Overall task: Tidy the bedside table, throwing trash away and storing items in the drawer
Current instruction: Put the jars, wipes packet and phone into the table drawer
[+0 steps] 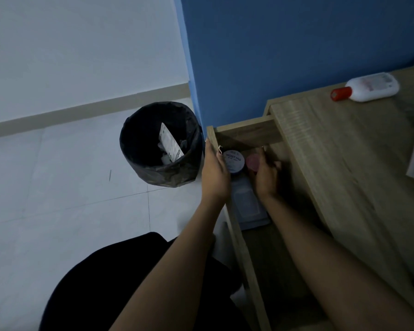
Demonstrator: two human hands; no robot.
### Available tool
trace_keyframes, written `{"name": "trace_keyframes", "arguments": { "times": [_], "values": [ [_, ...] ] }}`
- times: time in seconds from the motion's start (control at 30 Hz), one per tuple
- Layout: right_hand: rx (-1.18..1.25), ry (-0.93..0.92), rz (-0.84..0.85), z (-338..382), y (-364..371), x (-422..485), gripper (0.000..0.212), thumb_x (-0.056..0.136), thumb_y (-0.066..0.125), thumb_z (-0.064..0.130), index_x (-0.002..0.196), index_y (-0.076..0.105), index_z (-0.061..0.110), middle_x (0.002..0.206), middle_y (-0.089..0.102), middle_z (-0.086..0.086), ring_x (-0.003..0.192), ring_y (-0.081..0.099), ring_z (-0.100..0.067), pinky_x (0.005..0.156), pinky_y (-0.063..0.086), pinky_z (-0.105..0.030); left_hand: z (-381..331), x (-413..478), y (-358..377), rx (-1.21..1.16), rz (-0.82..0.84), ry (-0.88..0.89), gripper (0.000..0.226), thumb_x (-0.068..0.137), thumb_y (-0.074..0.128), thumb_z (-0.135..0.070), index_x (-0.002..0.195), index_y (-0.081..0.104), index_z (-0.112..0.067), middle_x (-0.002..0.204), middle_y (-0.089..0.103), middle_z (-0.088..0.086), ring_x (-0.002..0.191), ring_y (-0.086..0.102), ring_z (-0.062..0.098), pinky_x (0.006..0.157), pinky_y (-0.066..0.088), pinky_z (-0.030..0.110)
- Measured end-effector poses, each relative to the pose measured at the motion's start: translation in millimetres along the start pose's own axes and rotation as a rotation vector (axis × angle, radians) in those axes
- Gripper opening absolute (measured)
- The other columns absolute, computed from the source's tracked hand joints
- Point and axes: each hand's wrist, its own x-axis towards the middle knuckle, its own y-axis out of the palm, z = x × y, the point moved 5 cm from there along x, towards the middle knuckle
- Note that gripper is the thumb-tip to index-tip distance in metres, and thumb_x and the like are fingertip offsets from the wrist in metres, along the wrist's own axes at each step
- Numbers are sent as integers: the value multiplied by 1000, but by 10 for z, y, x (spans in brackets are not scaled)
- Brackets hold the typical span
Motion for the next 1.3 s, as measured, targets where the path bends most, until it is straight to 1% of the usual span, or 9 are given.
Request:
{"name": "trace_keyframes", "arguments": {
  "times": [0.1,0.2,0.37,0.47,0.57,0.8,1.03,1.17,1.3],
  "values": [
    [-74,16,18,9,16,-5,74,95,54,17,153,9,27,152,29,-21,134,32,-42,108,32,-50,71,0,-11,-8,-9,-15,53,103,27,-26,152,13,-15,154,34,7,138,39,23,111,35,33],
    [-27,-10,30,103,-86,-36,84,89,61,11,153,8,24,155,28,-15,139,29,-40,110,33,-50,85,5,-32,0,-5,-35,53,103,26,-26,153,13,-15,155,33,7,140,37,23,112,33,33],
    [94,-131,-73,428,-627,-319,87,84,68,28,152,14,20,152,37,-12,135,42,-28,104,42,-38,168,11,-72,40,2,-93,48,102,28,-29,149,21,-21,143,48,10,125,50,29,93,38,29],
    [112,-136,16,545,-937,-581,78,88,65,29,151,21,19,152,37,-9,137,40,-24,106,37,-33,169,-13,-63,132,20,-237,51,102,31,-29,149,19,-15,142,48,19,125,50,37,99,44,45],
    [153,-146,-32,543,-1370,-813,63,90,62,27,146,34,18,143,48,-6,129,47,-22,97,38,-26,12,-155,-15,229,41,-265,47,101,34,-21,145,24,-10,138,49,22,122,52,40,97,46,50],
    [-34,-89,-322,61,-2272,-1117,47,85,63,29,128,51,15,126,59,-11,115,54,-31,95,45,-41,-118,-415,-61,337,139,-233,53,101,33,-14,150,14,-8,142,45,24,124,50,42,95,44,48],
    [-214,150,-540,-853,-2738,-1561,62,86,60,38,140,40,14,150,34,-18,135,33,-36,105,34,-48,-205,-456,-158,445,179,-149,34,95,45,-10,127,35,-6,118,60,25,104,60,43,77,49,46],
    [-166,344,-487,-1252,-2639,-1774,76,86,58,44,147,27,10,155,15,-27,141,22,-43,112,27,-50,-236,-447,-172,459,194,-144,37,92,50,-8,127,37,-6,119,61,23,106,60,41,83,53,49],
    [-58,397,-463,-1355,-2525,-1838,74,90,54,38,150,17,17,156,9,-29,137,28,-46,109,32,-51,-234,-466,-169,454,199,-152,40,92,49,-7,130,35,-9,118,61,23,105,61,41,84,54,51]
  ]
}}
